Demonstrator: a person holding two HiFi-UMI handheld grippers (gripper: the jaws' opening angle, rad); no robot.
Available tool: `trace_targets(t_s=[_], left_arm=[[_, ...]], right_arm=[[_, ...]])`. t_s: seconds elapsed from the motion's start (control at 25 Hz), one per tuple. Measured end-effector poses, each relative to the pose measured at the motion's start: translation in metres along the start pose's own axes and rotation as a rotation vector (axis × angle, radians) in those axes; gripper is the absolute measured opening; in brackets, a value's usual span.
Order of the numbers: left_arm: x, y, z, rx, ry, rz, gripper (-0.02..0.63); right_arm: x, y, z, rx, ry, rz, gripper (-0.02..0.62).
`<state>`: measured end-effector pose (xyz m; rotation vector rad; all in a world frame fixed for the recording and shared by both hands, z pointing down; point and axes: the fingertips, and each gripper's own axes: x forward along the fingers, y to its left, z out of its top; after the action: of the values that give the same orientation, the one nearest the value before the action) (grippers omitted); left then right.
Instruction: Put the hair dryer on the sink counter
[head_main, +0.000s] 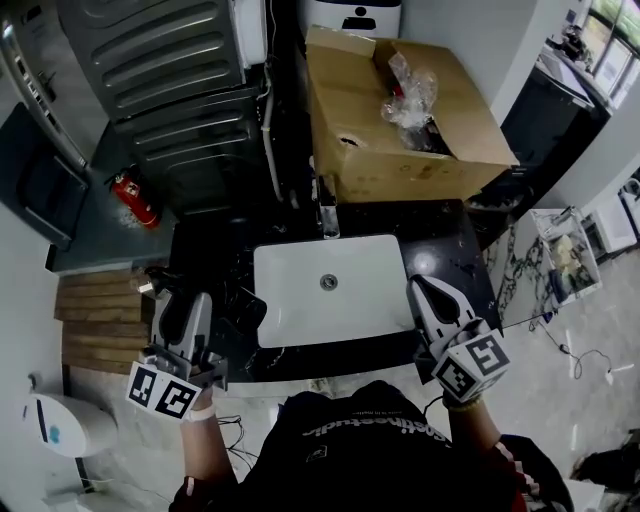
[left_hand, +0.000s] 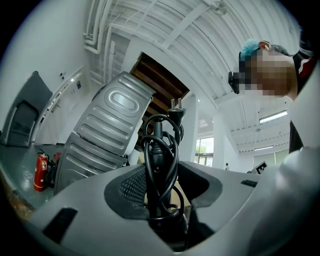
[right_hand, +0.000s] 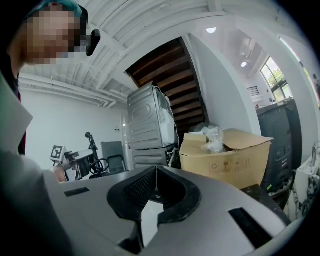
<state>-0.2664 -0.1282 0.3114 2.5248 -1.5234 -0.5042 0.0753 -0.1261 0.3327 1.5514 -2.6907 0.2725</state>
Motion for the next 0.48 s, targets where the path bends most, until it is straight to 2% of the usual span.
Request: trace_targets(t_s=[0.2,0.48], left_arm=[[0.013,0.014,-0.012,-0.037,0.01,0.015,0.196],[0.026,0.005,-0.018,-0.017,0.015,0.052,0.196]], right_arm=[[0.017,-0.004,-0.001,0.011,0.015,0.022,0.041],[0.04,-0.021,0.003,0.004,0.013,0.091,0.041]])
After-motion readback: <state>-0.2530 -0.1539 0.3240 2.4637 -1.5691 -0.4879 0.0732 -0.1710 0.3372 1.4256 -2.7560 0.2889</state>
